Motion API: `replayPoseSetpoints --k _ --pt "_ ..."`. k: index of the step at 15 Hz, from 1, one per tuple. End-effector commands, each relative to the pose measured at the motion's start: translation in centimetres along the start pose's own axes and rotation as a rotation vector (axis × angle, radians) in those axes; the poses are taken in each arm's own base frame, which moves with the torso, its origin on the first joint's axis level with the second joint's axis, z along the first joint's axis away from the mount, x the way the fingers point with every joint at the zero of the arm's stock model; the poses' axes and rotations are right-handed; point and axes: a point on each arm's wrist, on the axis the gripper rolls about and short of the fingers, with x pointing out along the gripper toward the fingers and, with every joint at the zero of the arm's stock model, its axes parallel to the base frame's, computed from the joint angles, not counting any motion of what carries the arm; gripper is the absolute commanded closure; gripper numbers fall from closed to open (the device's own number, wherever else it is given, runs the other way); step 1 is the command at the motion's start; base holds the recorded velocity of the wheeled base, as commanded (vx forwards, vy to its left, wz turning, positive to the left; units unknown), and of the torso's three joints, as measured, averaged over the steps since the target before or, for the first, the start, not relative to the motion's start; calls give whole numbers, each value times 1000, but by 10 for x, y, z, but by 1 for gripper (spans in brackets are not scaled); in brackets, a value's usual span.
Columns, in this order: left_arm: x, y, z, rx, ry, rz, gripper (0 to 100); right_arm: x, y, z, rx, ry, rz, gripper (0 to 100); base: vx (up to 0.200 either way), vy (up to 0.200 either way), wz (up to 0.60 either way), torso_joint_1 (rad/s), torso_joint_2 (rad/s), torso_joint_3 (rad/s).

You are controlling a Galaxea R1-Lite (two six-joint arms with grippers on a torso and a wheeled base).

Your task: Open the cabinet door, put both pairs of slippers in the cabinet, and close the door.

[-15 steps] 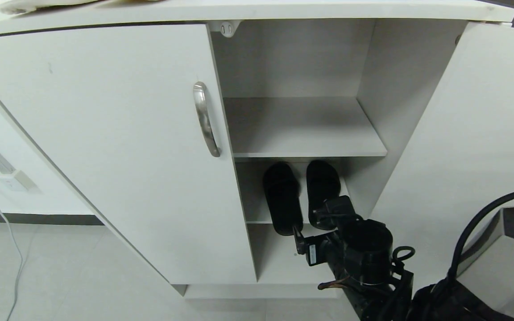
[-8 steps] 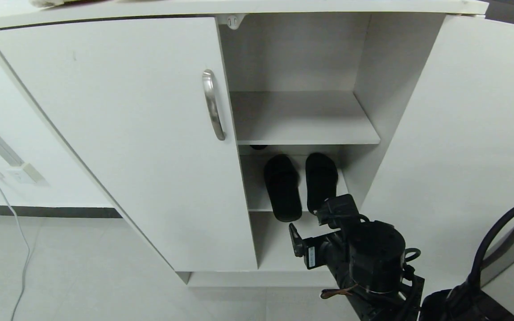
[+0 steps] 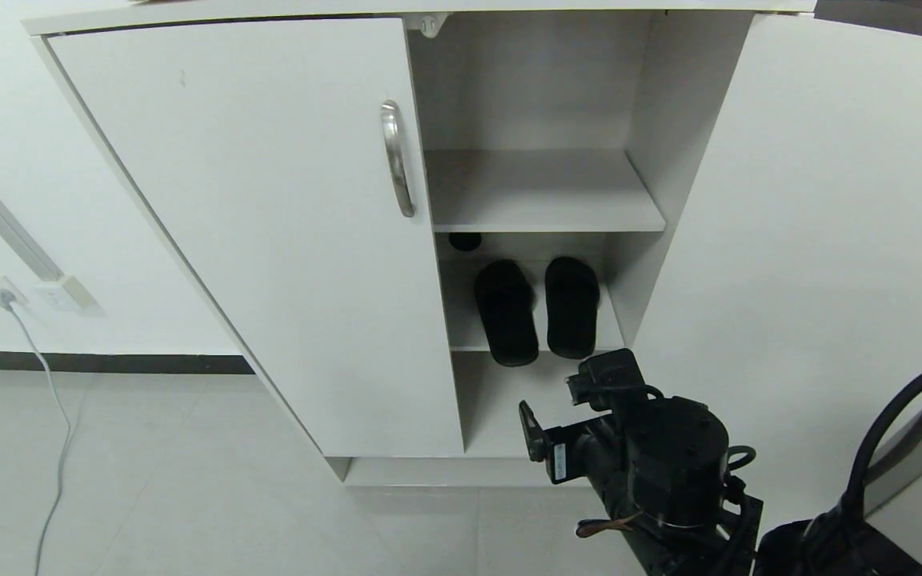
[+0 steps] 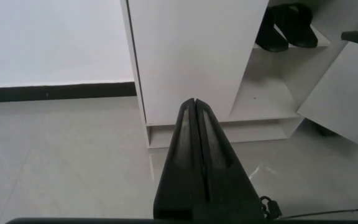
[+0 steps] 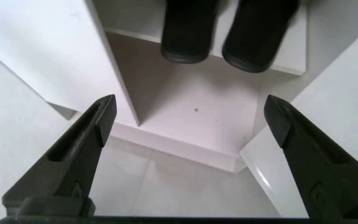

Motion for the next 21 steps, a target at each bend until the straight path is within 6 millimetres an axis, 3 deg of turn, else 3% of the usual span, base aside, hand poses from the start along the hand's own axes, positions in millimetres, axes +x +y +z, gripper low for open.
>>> replayPoseSetpoints --k 1,12,18,21 --pt "0 0 0 -1 1 -2 100 0 0 0 -1 1 0 0 0 0 0 0 0 0" --pt "0 0 0 -2 3 1 100 0 -2 4 2 -22 -8 0 0 0 0 2 2 125" --pt "0 0 0 -5 1 1 100 1 -2 2 -2 -18 -10 0 0 0 0 0 0 0" --pt "0 0 0 -7 1 2 100 1 -2 2 -3 -16 -10 0 0 200 0 -1 1 1"
